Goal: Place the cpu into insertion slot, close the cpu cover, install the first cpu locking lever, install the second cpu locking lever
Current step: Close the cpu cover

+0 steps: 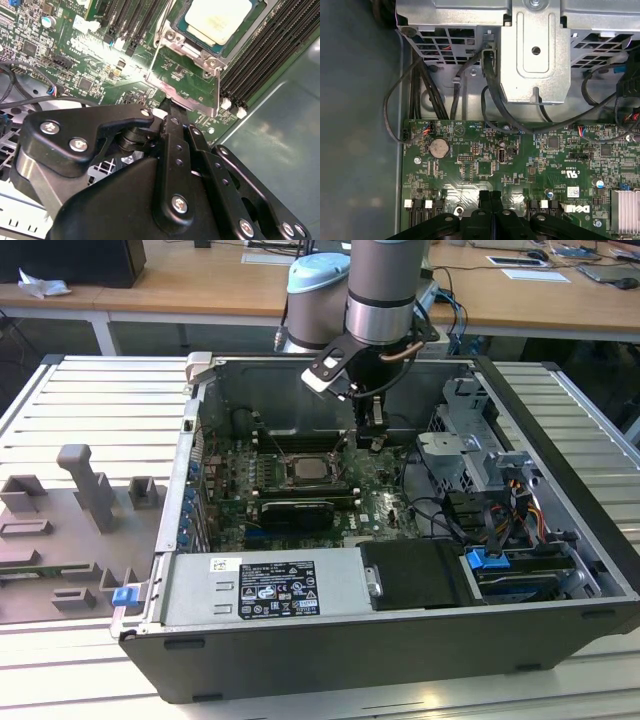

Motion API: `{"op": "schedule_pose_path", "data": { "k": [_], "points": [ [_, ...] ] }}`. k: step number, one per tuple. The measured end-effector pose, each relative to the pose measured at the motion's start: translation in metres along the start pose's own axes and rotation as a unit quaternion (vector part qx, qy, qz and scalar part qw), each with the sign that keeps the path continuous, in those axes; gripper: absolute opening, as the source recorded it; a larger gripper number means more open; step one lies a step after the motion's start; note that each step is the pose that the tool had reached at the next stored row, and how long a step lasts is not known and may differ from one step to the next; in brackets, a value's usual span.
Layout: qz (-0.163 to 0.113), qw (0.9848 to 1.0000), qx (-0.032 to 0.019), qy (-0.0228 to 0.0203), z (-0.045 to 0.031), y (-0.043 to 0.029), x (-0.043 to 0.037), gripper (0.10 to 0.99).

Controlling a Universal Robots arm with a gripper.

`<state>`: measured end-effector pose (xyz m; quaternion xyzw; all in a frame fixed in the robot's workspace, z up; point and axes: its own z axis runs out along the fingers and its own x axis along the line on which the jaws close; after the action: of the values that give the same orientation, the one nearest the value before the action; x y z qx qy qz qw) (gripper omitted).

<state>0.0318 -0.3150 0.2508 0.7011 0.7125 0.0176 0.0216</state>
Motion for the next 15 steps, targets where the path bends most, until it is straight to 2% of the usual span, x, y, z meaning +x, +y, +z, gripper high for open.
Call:
{"op": "schedule_pose_path", "data": {
  "k": [15],
  "points": [
    [0.000,1.0000,0.0000,0.0000,-0.0002,-0.0034,0.0001,0.106]
  ]
}}
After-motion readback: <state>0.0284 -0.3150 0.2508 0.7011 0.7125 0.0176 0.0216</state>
